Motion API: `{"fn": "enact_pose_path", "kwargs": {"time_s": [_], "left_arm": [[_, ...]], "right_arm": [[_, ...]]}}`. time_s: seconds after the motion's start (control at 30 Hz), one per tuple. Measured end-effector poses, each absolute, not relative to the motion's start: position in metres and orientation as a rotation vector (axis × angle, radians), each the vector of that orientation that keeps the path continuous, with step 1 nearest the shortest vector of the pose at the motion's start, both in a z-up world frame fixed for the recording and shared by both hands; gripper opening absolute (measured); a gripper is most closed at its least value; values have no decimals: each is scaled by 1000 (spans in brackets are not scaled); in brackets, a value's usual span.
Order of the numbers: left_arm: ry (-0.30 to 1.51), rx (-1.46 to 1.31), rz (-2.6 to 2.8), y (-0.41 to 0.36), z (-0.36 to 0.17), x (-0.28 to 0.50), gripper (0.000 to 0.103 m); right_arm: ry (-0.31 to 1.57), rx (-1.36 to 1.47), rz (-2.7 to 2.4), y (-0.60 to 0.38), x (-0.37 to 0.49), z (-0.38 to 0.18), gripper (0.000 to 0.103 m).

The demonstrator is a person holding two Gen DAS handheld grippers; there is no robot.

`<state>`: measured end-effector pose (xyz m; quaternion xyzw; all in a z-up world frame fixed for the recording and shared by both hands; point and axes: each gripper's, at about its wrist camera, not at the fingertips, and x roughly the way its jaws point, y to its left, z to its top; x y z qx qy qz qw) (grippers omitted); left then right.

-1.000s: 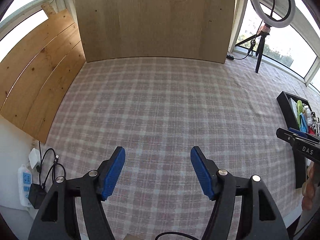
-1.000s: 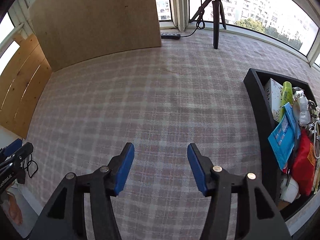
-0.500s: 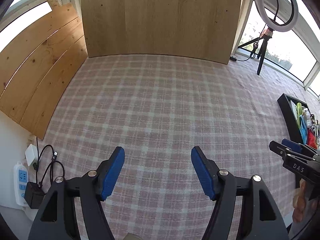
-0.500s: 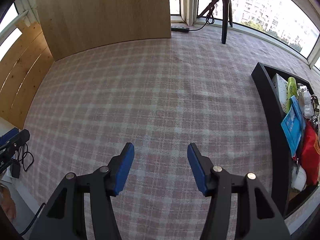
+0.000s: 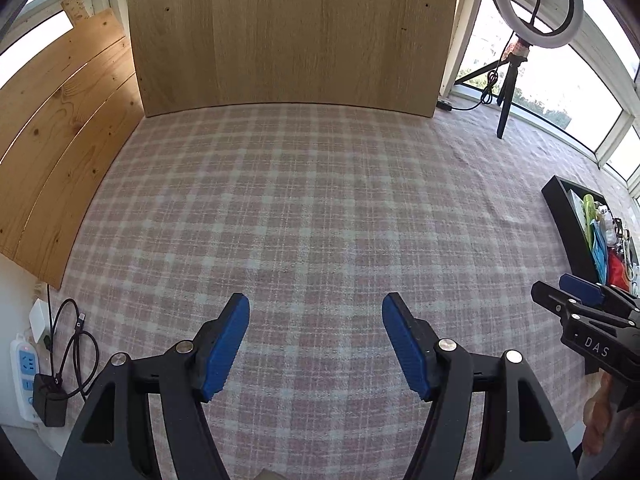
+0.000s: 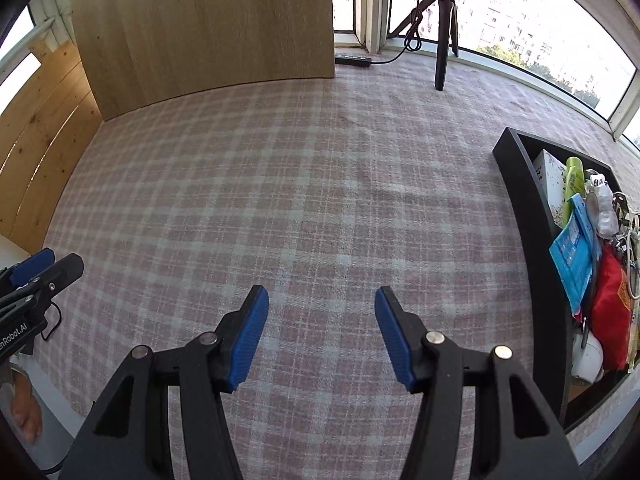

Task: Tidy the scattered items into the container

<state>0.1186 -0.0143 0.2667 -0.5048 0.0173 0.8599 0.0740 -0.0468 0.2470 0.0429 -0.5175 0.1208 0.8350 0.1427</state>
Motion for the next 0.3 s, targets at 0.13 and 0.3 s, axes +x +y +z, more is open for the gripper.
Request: {"fn": "enact_pose_path", "kwargs": {"time_s": [0.13,0.3], "left_arm": [[76,-1505,2580,-9,266,116,67],[82,-1514,2578,-9,263,111,67]], "right_arm": [[372,-1495,2393,253,-49,36,55],[399,-1495,2376,258,-49,29,55]]}}
